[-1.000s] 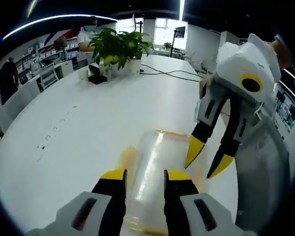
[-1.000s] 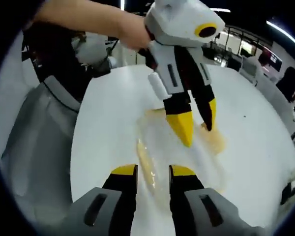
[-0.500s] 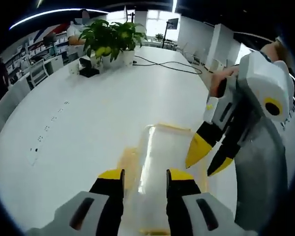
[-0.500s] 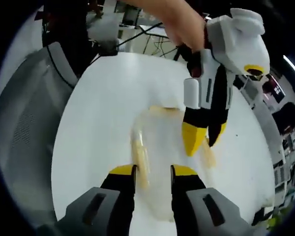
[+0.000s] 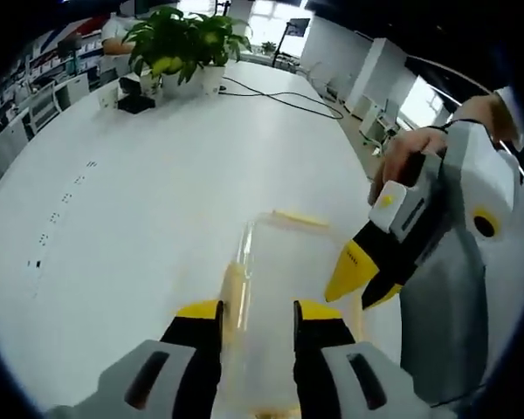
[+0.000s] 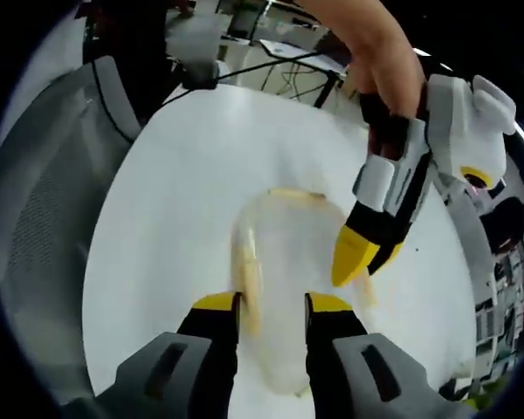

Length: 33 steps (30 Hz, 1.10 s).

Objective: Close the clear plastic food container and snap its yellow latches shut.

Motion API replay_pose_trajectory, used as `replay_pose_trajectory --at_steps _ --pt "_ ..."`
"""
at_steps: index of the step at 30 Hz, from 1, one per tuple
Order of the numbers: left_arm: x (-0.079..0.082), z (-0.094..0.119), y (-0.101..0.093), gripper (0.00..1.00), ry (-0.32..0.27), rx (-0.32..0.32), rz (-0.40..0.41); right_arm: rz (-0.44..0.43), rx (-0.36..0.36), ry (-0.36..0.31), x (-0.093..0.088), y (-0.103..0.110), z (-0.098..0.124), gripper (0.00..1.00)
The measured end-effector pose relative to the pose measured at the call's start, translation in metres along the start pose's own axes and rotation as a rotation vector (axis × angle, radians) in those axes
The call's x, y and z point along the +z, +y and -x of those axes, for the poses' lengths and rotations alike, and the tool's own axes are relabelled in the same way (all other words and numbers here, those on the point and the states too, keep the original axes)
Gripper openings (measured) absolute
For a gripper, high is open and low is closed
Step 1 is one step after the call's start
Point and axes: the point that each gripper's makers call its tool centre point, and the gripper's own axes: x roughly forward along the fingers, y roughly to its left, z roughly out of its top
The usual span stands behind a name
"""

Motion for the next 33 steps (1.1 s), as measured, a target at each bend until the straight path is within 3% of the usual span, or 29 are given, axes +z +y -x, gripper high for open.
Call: replay_pose_trajectory --at_steps 5,10,33 --pt "-0.0011 -0.0020 0.0019 0.26 0.029 -0.035 0.022 0.005 -0.009 0.007 0.0004 0.0005 -0.0010 0.26" --pt "-0.0035 -0.0079 -0.0041 0.36 0.067 -0.060 0.019 0.020 -0.022 0.013 0.0005 0.0004 -0.0016 0.26" --pt "-0.0077 -0.0066 -0.0070 0.32 0.087 -0.069 0.031 0.071 -0.103 0.042 -0.0015 -0.0007 -0.0061 0.26"
